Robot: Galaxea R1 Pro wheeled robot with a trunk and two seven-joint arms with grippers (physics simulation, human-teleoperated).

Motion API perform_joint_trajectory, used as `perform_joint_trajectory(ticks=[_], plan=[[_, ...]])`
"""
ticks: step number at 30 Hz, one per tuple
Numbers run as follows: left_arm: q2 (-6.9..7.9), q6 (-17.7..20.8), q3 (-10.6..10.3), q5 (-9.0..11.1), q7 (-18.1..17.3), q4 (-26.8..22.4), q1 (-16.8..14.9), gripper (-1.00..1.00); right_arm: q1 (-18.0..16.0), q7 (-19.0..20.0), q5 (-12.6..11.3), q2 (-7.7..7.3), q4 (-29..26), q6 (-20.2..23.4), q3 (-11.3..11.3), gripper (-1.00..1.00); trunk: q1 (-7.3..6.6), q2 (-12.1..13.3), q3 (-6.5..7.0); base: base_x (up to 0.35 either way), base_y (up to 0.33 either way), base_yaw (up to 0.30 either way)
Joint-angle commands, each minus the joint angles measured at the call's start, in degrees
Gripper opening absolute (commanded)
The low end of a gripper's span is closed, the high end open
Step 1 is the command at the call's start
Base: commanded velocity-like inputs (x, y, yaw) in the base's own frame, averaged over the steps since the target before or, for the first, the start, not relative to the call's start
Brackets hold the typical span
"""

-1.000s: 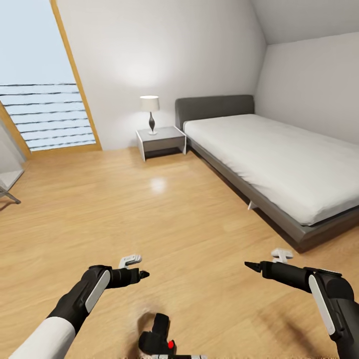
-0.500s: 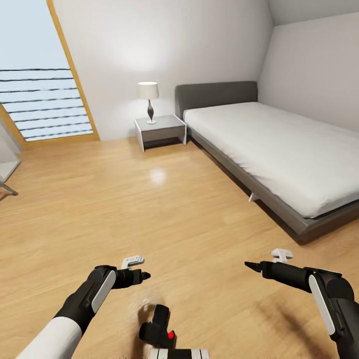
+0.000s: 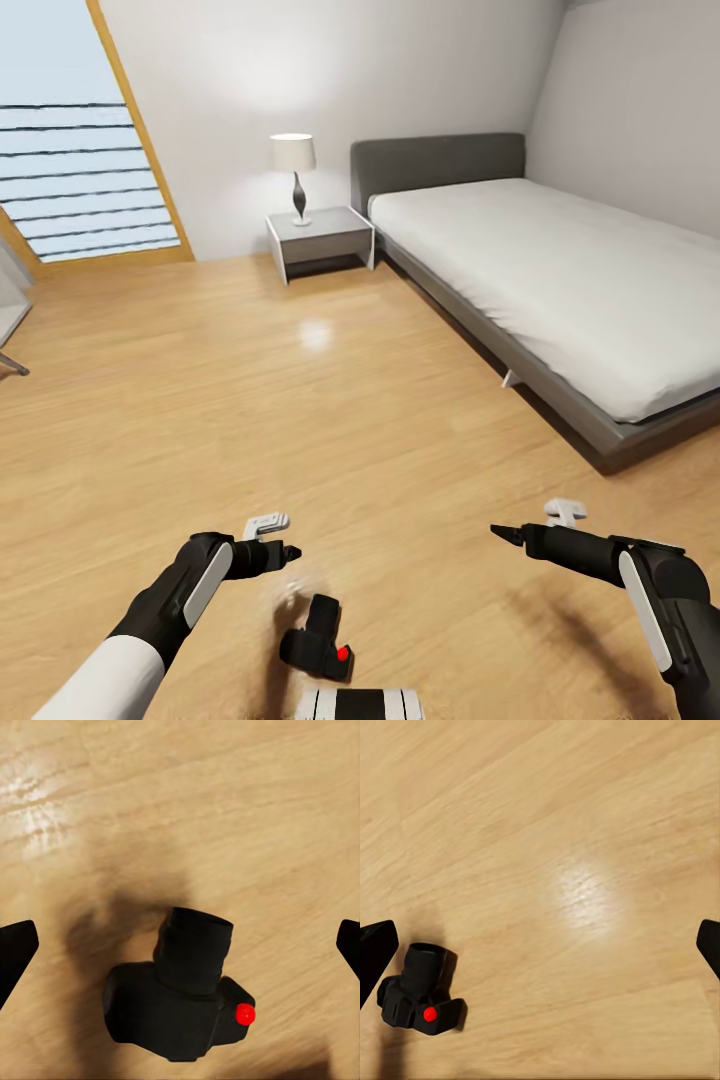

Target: Attach the digital camera to the camera tripod in the bedroom.

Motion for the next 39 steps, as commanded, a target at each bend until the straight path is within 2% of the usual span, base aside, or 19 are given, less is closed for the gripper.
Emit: perform_joint_trajectory(ticks=[1,39], plan=[[0.04,0.2,-0.1,-0.2,-0.2,-0.1,0.0,1.00,0.0,-0.1,-0.5,0.00,0.0,0.5,-0.1,1.00,0.01,0.0,-0.27,0.000,0.000,0.000],[0.06,0.2,-0.1,-0.2,-0.3,0.1,0.0,1.00,0.0,0.0,-0.7,0.09,0.0,0.5,-0.1,1.00,0.99,-0.5,-8.69,0.000,0.000,0.000]])
